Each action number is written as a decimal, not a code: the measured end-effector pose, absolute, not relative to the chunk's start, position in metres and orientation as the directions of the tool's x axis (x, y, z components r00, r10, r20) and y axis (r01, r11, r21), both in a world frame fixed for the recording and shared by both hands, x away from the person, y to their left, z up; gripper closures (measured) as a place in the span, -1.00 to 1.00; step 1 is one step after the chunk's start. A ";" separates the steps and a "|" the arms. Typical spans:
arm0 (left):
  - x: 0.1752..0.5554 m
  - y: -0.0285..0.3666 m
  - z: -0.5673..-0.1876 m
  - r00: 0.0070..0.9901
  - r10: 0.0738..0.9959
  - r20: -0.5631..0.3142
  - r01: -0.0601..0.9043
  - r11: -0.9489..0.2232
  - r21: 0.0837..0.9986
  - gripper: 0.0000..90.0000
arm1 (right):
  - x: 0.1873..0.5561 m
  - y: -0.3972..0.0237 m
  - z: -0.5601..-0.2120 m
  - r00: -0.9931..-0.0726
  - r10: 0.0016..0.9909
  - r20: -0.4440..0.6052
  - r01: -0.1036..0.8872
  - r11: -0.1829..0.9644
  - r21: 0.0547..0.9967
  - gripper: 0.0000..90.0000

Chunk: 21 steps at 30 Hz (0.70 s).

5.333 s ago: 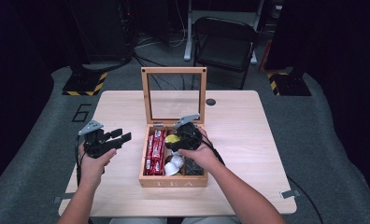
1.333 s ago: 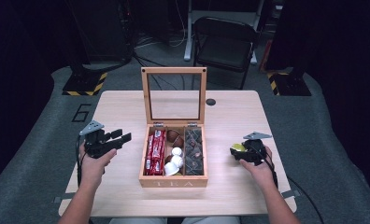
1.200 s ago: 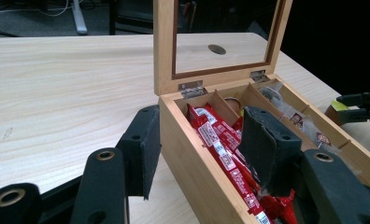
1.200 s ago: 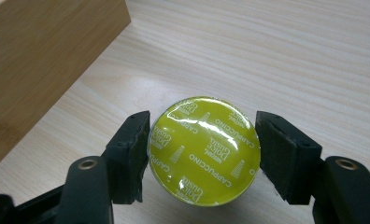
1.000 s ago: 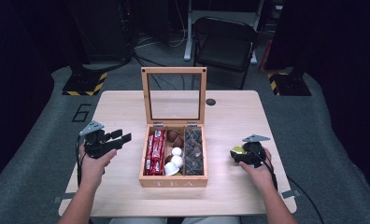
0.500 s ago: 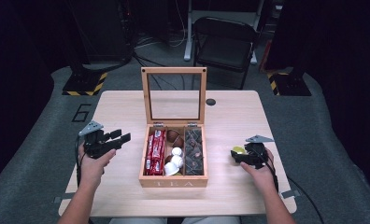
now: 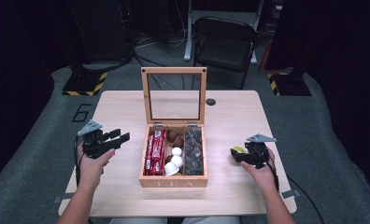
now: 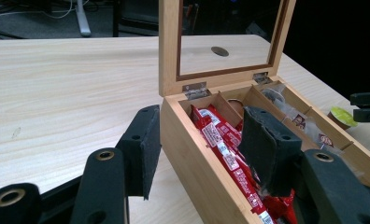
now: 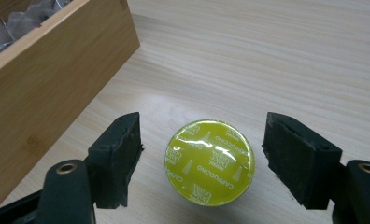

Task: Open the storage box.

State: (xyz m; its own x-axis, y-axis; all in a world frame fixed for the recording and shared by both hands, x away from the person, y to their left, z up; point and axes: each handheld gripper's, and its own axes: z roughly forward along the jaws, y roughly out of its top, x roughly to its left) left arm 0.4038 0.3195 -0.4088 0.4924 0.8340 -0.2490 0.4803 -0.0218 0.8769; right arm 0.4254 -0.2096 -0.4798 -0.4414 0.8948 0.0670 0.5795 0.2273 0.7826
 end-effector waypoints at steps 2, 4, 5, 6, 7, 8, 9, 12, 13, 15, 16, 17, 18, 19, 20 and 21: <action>0.404 0.319 -0.409 0.492 0.834 -0.250 0.480 -0.020 0.877 0.05 | 0.426 -0.208 -0.475 -0.445 0.893 0.065 0.576 0.230 0.784 -0.38; 0.404 0.319 -0.409 0.492 0.833 -0.251 0.483 -0.022 0.875 0.05 | 0.427 -0.203 -0.469 -0.450 0.891 0.060 0.570 0.235 0.788 -0.37; 0.404 0.319 -0.409 0.493 0.833 -0.250 0.483 -0.023 0.875 0.05 | 0.428 -0.200 -0.465 -0.463 0.885 0.056 0.560 0.243 0.792 -0.35; 0.404 0.319 -0.409 0.493 0.833 -0.250 0.483 -0.023 0.875 0.05 | 0.428 -0.200 -0.465 -0.463 0.885 0.056 0.560 0.243 0.792 -0.35; 0.404 0.319 -0.409 0.493 0.833 -0.250 0.483 -0.023 0.875 0.05 | 0.428 -0.197 -0.460 -0.465 0.884 0.050 0.559 0.249 0.791 -0.33; 0.404 0.319 -0.409 0.494 0.833 -0.250 0.484 -0.024 0.875 0.05 | 0.429 -0.189 -0.449 -0.494 0.869 0.030 0.541 0.281 0.792 -0.32; 0.404 0.319 -0.409 0.494 0.833 -0.250 0.482 -0.023 0.876 0.05 | 0.430 -0.186 -0.446 -0.501 0.865 0.030 0.536 0.284 0.795 -0.32; 0.404 0.320 -0.408 0.494 0.832 -0.251 0.478 -0.019 0.878 0.06 | 0.434 -0.175 -0.429 -0.535 0.844 0.029 0.524 0.304 0.796 -0.28; 0.404 0.320 -0.408 0.494 0.832 -0.252 0.477 -0.017 0.879 0.05 | 0.436 -0.172 -0.424 -0.544 0.838 0.024 0.516 0.312 0.798 -0.28; 0.404 0.320 -0.408 0.494 0.832 -0.253 0.477 -0.016 0.879 0.05 | 0.440 -0.166 -0.415 -0.556 0.831 0.032 0.515 0.314 0.798 -0.26; 0.404 0.320 -0.408 0.494 0.832 -0.253 0.477 -0.016 0.879 0.05 | 0.440 -0.166 -0.415 -0.556 0.831 0.032 0.515 0.314 0.798 -0.26; 0.404 0.320 -0.408 0.495 0.831 -0.255 0.478 -0.016 0.878 0.05 | 0.445 -0.159 -0.404 -0.569 0.821 0.049 0.510 0.306 0.804 -0.23; 0.404 0.320 -0.408 0.497 0.830 -0.253 0.479 -0.020 0.877 0.05 | 0.445 -0.159 -0.404 -0.569 0.821 0.049 0.510 0.306 0.804 -0.23; 0.405 0.320 -0.409 0.497 0.830 -0.253 0.480 -0.020 0.877 0.05 | 0.452 -0.154 -0.397 -0.579 0.813 0.065 0.510 0.299 0.807 -0.23; 0.405 0.320 -0.409 0.498 0.829 -0.255 0.483 -0.021 0.875 0.04 | 0.454 -0.152 -0.394 -0.584 0.809 0.067 0.509 0.300 0.807 -0.23; 0.405 0.320 -0.409 0.496 0.830 -0.257 0.482 -0.017 0.876 0.04 | 0.458 -0.148 -0.390 -0.584 0.808 0.072 0.508 0.295 0.809 -0.24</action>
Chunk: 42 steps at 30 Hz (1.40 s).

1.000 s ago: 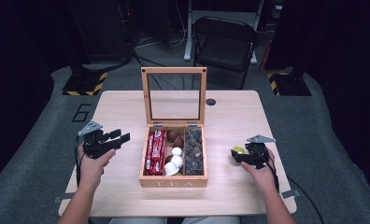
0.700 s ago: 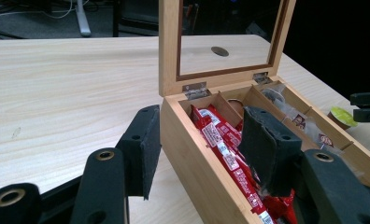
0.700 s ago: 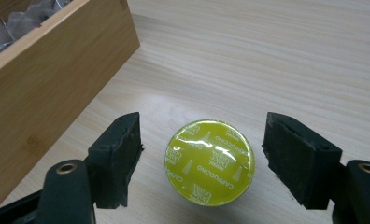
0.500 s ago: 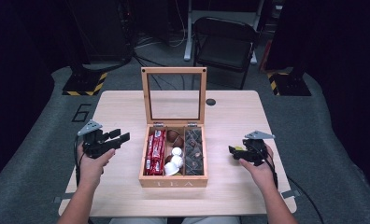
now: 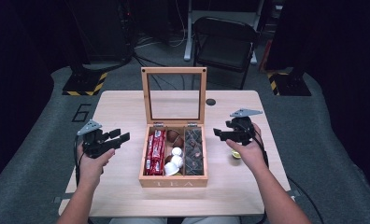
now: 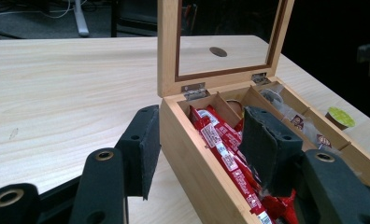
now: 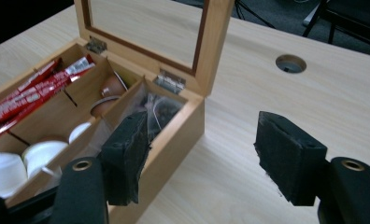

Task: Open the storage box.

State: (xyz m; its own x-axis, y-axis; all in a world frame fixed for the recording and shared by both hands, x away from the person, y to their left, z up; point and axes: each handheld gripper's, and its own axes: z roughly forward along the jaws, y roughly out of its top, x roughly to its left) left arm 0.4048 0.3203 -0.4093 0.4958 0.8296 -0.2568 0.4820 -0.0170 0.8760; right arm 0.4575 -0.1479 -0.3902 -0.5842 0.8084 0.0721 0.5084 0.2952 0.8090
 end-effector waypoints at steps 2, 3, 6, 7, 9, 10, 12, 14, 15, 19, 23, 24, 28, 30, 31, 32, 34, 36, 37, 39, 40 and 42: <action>0.405 0.321 -0.410 0.496 0.830 -0.257 0.486 -0.019 0.874 0.04 | 0.463 -0.142 -0.386 -0.590 0.804 0.078 0.509 0.294 0.809 -0.25; 0.405 0.321 -0.410 0.495 0.830 -0.257 0.488 -0.020 0.873 0.04 | 0.465 -0.140 -0.384 -0.591 0.803 0.084 0.511 0.292 0.809 -0.25; 0.405 0.321 -0.410 0.495 0.830 -0.257 0.489 -0.022 0.872 0.04 | 0.471 -0.132 -0.380 -0.603 0.792 0.092 0.508 0.292 0.810 -0.25; 0.405 0.321 -0.410 0.494 0.831 -0.256 0.488 -0.022 0.873 0.04 | 0.473 -0.130 -0.379 -0.606 0.790 0.088 0.506 0.298 0.809 -0.25; 0.405 0.320 -0.410 0.488 0.836 -0.252 0.486 -0.020 0.874 0.02 | 0.476 -0.126 -0.377 -0.612 0.786 0.086 0.507 0.307 0.805 -0.26; 0.405 0.321 -0.410 0.484 0.839 -0.249 0.484 -0.020 0.875 -0.01 | 0.477 -0.125 -0.376 -0.614 0.785 0.083 0.507 0.312 0.804 -0.27; 0.405 0.321 -0.410 0.482 0.840 -0.250 0.484 -0.017 0.875 -0.02 | 0.480 -0.122 -0.375 -0.615 0.784 0.084 0.511 0.315 0.800 -0.29; 0.405 0.321 -0.410 0.478 0.842 -0.252 0.489 -0.016 0.872 -0.04 | 0.482 -0.118 -0.374 -0.620 0.781 0.080 0.509 0.323 0.798 -0.30; 0.406 0.321 -0.411 0.476 0.842 -0.254 0.490 -0.014 0.872 -0.04 | 0.483 -0.116 -0.373 -0.625 0.777 0.075 0.503 0.328 0.799 -0.31; 0.406 0.320 -0.412 0.475 0.844 -0.249 0.495 -0.022 0.869 -0.07 | 0.488 -0.111 -0.370 -0.631 0.772 0.073 0.502 0.335 0.797 -0.31; 0.406 0.319 -0.412 0.478 0.842 -0.247 0.493 -0.024 0.870 -0.07 | 0.494 -0.108 -0.368 -0.633 0.772 0.062 0.500 0.346 0.794 -0.31; 0.406 0.319 -0.412 0.478 0.843 -0.247 0.493 -0.024 0.870 -0.07 | 0.495 -0.107 -0.368 -0.629 0.775 0.070 0.506 0.340 0.793 -0.31; 0.406 0.320 -0.412 0.478 0.842 -0.249 0.489 -0.020 0.872 -0.07 | 0.503 -0.103 -0.368 -0.622 0.779 0.078 0.514 0.331 0.791 -0.31; 0.406 0.320 -0.412 0.476 0.843 -0.251 0.490 -0.017 0.871 -0.07 | 0.508 -0.102 -0.367 -0.621 0.780 0.079 0.515 0.331 0.791 -0.31; 0.406 0.320 -0.412 0.477 0.843 -0.250 0.491 -0.019 0.871 -0.07 | 0.510 -0.101 -0.367 -0.620 0.781 0.076 0.513 0.330 0.792 -0.30; 0.406 0.320 -0.412 0.479 0.841 -0.251 0.493 -0.021 0.870 -0.07 | 0.512 -0.099 -0.366 -0.620 0.780 0.080 0.513 0.327 0.794 -0.30; 0.406 0.319 -0.412 0.481 0.840 -0.250 0.492 -0.023 0.870 -0.07 | 0.516 -0.097 -0.365 -0.621 0.779 0.081 0.512 0.325 0.795 -0.30; 0.406 0.318 -0.412 0.483 0.839 -0.251 0.494 -0.024 0.869 -0.07 | 0.520 -0.095 -0.364 -0.617 0.783 0.077 0.506 0.319 0.802 -0.30; 0.406 0.318 -0.412 0.485 0.838 -0.250 0.494 -0.027 0.869 -0.07 | 0.522 -0.094 -0.365 -0.610 0.788 0.083 0.517 0.316 0.796 -0.30; 0.406 0.318 -0.413 0.486 0.838 -0.250 0.493 -0.026 0.870 -0.07 | 0.526 -0.093 -0.366 -0.610 0.789 0.076 0.517 0.323 0.793 -0.30; 0.406 0.318 -0.412 0.486 0.837 -0.251 0.493 -0.026 0.870 -0.07 | 0.528 -0.092 -0.366 -0.605 0.792 0.082 0.523 0.317 0.791 -0.30; 0.406 0.318 -0.412 0.486 0.837 -0.252 0.494 -0.025 0.869 -0.07 | 0.532 -0.090 -0.369 -0.605 0.791 0.089 0.529 0.316 0.788 -0.31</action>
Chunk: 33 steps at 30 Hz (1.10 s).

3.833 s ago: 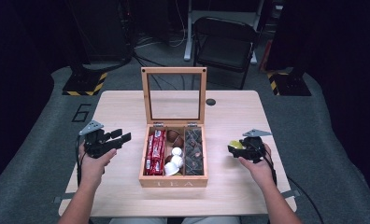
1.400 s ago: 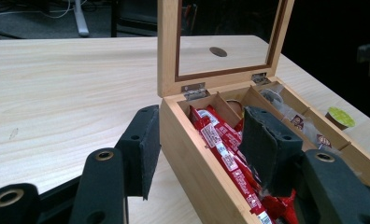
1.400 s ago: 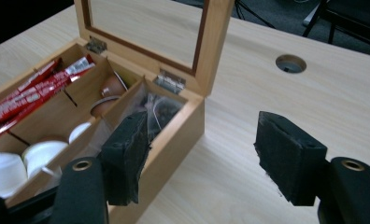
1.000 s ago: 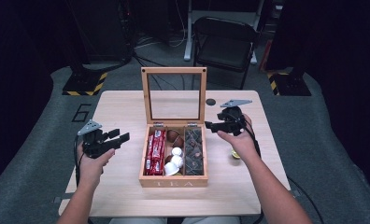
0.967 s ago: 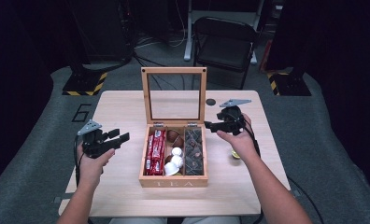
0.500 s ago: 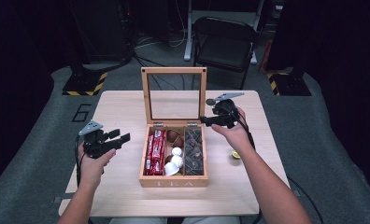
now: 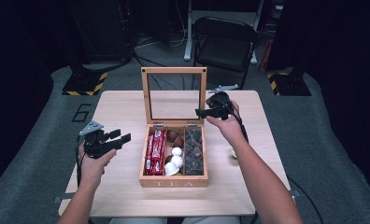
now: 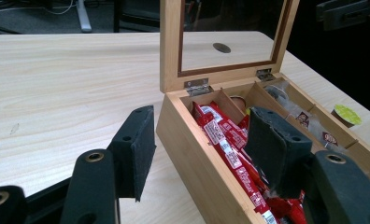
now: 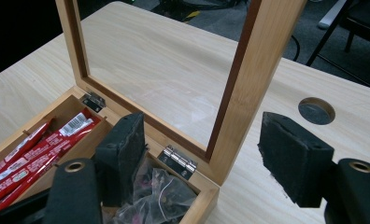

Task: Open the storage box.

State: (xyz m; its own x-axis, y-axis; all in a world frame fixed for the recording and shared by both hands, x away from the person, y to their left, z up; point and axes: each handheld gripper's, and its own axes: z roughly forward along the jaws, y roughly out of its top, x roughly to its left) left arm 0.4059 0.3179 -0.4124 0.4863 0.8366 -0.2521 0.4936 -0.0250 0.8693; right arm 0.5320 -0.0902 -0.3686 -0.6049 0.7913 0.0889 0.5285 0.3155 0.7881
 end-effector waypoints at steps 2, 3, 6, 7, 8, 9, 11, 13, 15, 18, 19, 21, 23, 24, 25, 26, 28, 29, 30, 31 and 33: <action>0.406 0.319 -0.412 0.486 0.836 -0.253 0.494 -0.024 0.869 -0.07 | 0.536 -0.089 -0.372 -0.604 0.792 0.085 0.530 0.320 0.785 -0.31; 0.406 0.319 -0.412 0.486 0.837 -0.254 0.494 -0.023 0.869 -0.07 | 0.537 -0.088 -0.373 -0.600 0.795 0.088 0.537 0.319 0.781 -0.31; 0.406 0.320 -0.412 0.487 0.836 -0.254 0.493 -0.022 0.870 -0.07 | 0.542 -0.087 -0.379 -0.594 0.799 0.093 0.550 0.320 0.771 -0.31; 0.406 0.320 -0.412 0.486 0.836 -0.256 0.492 -0.020 0.870 -0.07 | 0.544 -0.086 -0.381 -0.593 0.800 0.097 0.553 0.316 0.771 -0.31; 0.406 0.320 -0.412 0.486 0.835 -0.257 0.492 -0.019 0.870 -0.07 | 0.545 -0.086 -0.382 -0.592 0.800 0.098 0.553 0.315 0.771 -0.31; 0.406 0.320 -0.412 0.487 0.835 -0.256 0.492 -0.020 0.870 -0.07 | 0.547 -0.086 -0.383 -0.590 0.801 0.103 0.556 0.310 0.771 -0.31; 0.406 0.320 -0.412 0.488 0.835 -0.256 0.493 -0.022 0.870 -0.07 | 0.550 -0.085 -0.385 -0.582 0.806 0.110 0.562 0.301 0.771 -0.31; 0.406 0.320 -0.413 0.486 0.835 -0.258 0.493 -0.018 0.870 -0.07 | 0.554 -0.086 -0.388 -0.576 0.810 0.108 0.567 0.301 0.767 -0.31; 0.407 0.320 -0.413 0.486 0.835 -0.258 0.496 -0.021 0.868 -0.07 | 0.556 -0.086 -0.389 -0.571 0.814 0.103 0.569 0.303 0.764 -0.31; 0.407 0.320 -0.414 0.487 0.834 -0.259 0.496 -0.020 0.868 -0.07 | 0.562 -0.086 -0.393 -0.559 0.821 0.116 0.582 0.288 0.760 -0.31; 0.407 0.320 -0.414 0.486 0.834 -0.261 0.496 -0.017 0.868 -0.07 | 0.563 -0.086 -0.394 -0.560 0.820 0.119 0.583 0.288 0.759 -0.31; 0.407 0.321 -0.414 0.485 0.835 -0.260 0.496 -0.018 0.868 -0.07 | 0.565 -0.086 -0.395 -0.563 0.818 0.117 0.581 0.291 0.760 -0.31; 0.407 0.321 -0.414 0.485 0.835 -0.260 0.496 -0.018 0.868 -0.07 | 0.565 -0.085 -0.395 -0.557 0.821 0.126 0.586 0.281 0.760 -0.31; 0.407 0.321 -0.414 0.484 0.835 -0.260 0.494 -0.016 0.869 -0.07 | 0.566 -0.085 -0.395 -0.558 0.819 0.136 0.588 0.273 0.762 -0.30; 0.406 0.321 -0.414 0.481 0.836 -0.263 0.496 -0.012 0.868 -0.07 | 0.567 -0.085 -0.395 -0.561 0.816 0.137 0.584 0.273 0.764 -0.30; 0.406 0.321 -0.414 0.482 0.836 -0.263 0.496 -0.012 0.868 -0.07 | 0.567 -0.085 -0.395 -0.563 0.815 0.138 0.581 0.271 0.767 -0.29; 0.406 0.322 -0.414 0.481 0.836 -0.264 0.497 -0.012 0.868 -0.07 | 0.568 -0.084 -0.395 -0.564 0.813 0.143 0.583 0.269 0.767 -0.29; 0.406 0.322 -0.414 0.481 0.837 -0.263 0.496 -0.012 0.868 -0.07 | 0.568 -0.083 -0.396 -0.566 0.813 0.140 0.581 0.272 0.767 -0.29; 0.406 0.322 -0.414 0.479 0.837 -0.264 0.495 -0.009 0.869 -0.07 | 0.569 -0.082 -0.396 -0.569 0.811 0.139 0.580 0.276 0.766 -0.29; 0.406 0.322 -0.414 0.477 0.838 -0.265 0.495 -0.008 0.869 -0.07 | 0.570 -0.081 -0.397 -0.569 0.812 0.131 0.579 0.282 0.765 -0.29; 0.406 0.323 -0.414 0.477 0.838 -0.267 0.496 -0.005 0.868 -0.07 | 0.570 -0.079 -0.397 -0.571 0.810 0.135 0.579 0.281 0.765 -0.29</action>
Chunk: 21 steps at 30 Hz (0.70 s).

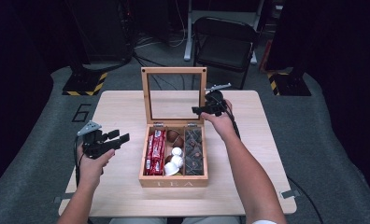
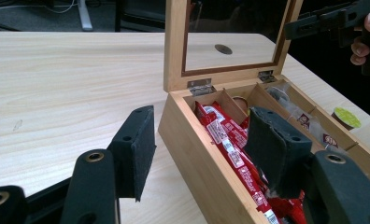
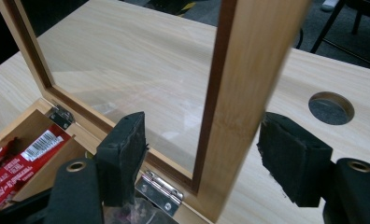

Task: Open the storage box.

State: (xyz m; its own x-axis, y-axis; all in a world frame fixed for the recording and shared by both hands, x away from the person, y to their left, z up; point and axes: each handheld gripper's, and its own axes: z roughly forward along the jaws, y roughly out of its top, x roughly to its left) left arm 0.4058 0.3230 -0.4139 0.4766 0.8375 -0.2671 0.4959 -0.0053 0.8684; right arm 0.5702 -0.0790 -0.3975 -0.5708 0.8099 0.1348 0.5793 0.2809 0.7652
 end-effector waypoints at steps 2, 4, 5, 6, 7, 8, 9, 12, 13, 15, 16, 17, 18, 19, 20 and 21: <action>0.406 0.324 -0.414 0.477 0.837 -0.267 0.495 -0.005 0.869 -0.06 | 0.570 -0.076 -0.398 -0.573 0.806 0.147 0.582 0.273 0.766 -0.29; 0.406 0.324 -0.414 0.476 0.838 -0.268 0.495 -0.003 0.869 -0.07 | 0.570 -0.074 -0.399 -0.581 0.802 0.138 0.576 0.285 0.767 -0.30; 0.406 0.325 -0.413 0.476 0.838 -0.268 0.494 -0.002 0.869 -0.06 | 0.570 -0.074 -0.399 -0.581 0.803 0.134 0.573 0.286 0.768 -0.31; 0.406 0.325 -0.413 0.476 0.838 -0.268 0.494 -0.002 0.869 -0.06 | 0.570 -0.074 -0.399 -0.581 0.803 0.134 0.573 0.286 0.768 -0.31; 0.406 0.326 -0.413 0.475 0.838 -0.269 0.492 0.000 0.870 -0.06 | 0.571 -0.074 -0.400 -0.582 0.801 0.143 0.573 0.278 0.771 -0.31; 0.406 0.326 -0.413 0.473 0.838 -0.271 0.489 0.005 0.872 -0.06 | 0.572 -0.074 -0.400 -0.581 0.800 0.150 0.576 0.273 0.771 -0.31; 0.406 0.326 -0.413 0.473 0.838 -0.271 0.490 0.006 0.872 -0.06 | 0.572 -0.075 -0.400 -0.584 0.798 0.149 0.573 0.275 0.772 -0.31; 0.406 0.326 -0.413 0.476 0.837 -0.271 0.496 -0.001 0.868 -0.06 | 0.573 -0.075 -0.400 -0.585 0.797 0.150 0.570 0.272 0.776 -0.30; 0.406 0.325 -0.413 0.476 0.837 -0.270 0.495 -0.001 0.869 -0.06 | 0.573 -0.075 -0.400 -0.583 0.799 0.149 0.570 0.271 0.776 -0.30; 0.406 0.325 -0.413 0.476 0.836 -0.271 0.495 0.000 0.869 -0.06 | 0.573 -0.073 -0.401 -0.582 0.800 0.144 0.568 0.274 0.776 -0.30; 0.406 0.326 -0.413 0.475 0.837 -0.271 0.493 0.002 0.870 -0.06 | 0.573 -0.072 -0.401 -0.579 0.802 0.146 0.571 0.271 0.775 -0.30; 0.407 0.326 -0.413 0.476 0.837 -0.270 0.490 0.003 0.872 -0.06 | 0.573 -0.072 -0.401 -0.578 0.803 0.145 0.570 0.270 0.776 -0.30; 0.406 0.326 -0.413 0.472 0.838 -0.275 0.491 0.009 0.871 -0.06 | 0.573 -0.073 -0.401 -0.580 0.802 0.145 0.567 0.269 0.779 -0.30; 0.406 0.326 -0.413 0.471 0.838 -0.276 0.493 0.009 0.870 -0.06 | 0.574 -0.073 -0.401 -0.580 0.800 0.151 0.567 0.264 0.780 -0.30; 0.406 0.327 -0.413 0.471 0.838 -0.277 0.494 0.010 0.869 -0.06 | 0.574 -0.074 -0.401 -0.580 0.799 0.157 0.568 0.259 0.781 -0.30; 0.406 0.327 -0.413 0.471 0.837 -0.277 0.494 0.010 0.869 -0.06 | 0.575 -0.074 -0.400 -0.581 0.797 0.167 0.572 0.255 0.779 -0.30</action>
